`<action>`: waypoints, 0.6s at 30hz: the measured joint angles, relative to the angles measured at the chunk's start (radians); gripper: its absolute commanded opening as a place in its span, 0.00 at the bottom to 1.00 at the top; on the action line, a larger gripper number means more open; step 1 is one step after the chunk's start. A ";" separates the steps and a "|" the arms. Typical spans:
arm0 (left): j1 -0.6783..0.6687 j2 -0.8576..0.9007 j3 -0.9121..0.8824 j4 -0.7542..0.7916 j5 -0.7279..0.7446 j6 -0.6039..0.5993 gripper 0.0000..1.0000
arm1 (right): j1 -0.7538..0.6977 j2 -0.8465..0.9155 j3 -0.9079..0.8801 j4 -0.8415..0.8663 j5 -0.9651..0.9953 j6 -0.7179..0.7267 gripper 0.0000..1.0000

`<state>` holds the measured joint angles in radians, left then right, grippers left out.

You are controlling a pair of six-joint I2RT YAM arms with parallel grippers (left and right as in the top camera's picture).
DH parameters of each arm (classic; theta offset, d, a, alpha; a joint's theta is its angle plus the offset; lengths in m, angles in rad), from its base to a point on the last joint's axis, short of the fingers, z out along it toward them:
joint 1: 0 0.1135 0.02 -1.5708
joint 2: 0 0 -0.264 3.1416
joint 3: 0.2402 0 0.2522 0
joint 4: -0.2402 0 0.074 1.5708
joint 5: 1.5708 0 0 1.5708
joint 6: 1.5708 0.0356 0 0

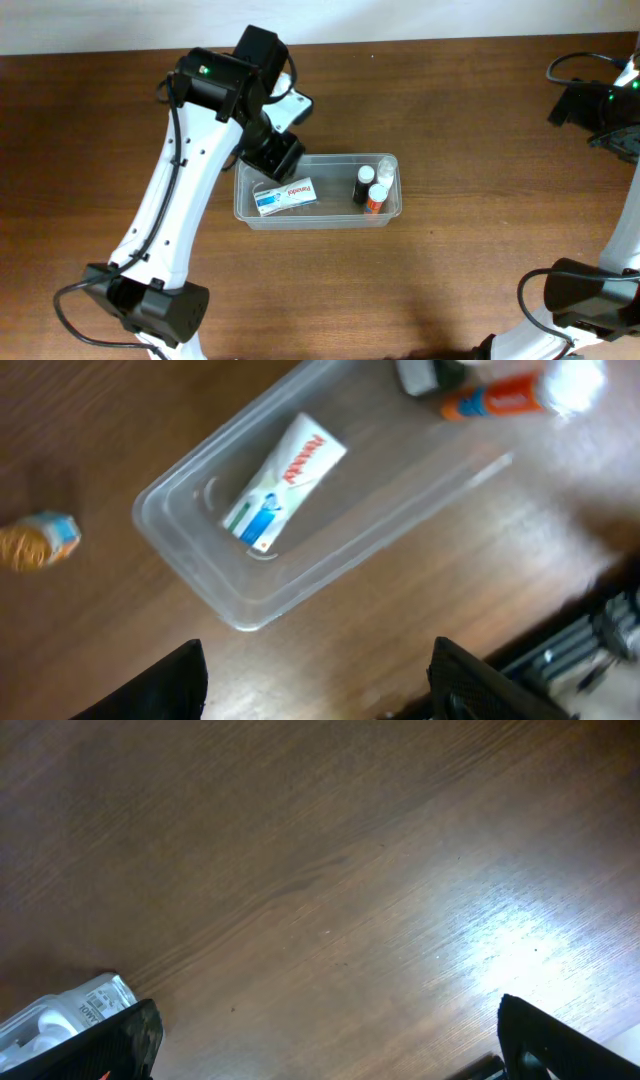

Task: Pack container
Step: 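Raise the left gripper out of the container, then move the left gripper to the small gold-lidded jar and grasp it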

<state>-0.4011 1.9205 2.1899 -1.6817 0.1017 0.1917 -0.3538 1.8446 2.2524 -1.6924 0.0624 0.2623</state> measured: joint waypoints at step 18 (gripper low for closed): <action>0.386 0.051 0.000 0.224 -0.092 -0.266 0.83 | 0.000 0.000 0.000 0.000 0.000 0.000 0.98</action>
<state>-0.0154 1.9717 2.1902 -1.4578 0.0097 -0.0746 -0.3538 1.8446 2.2524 -1.6928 0.0624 0.2623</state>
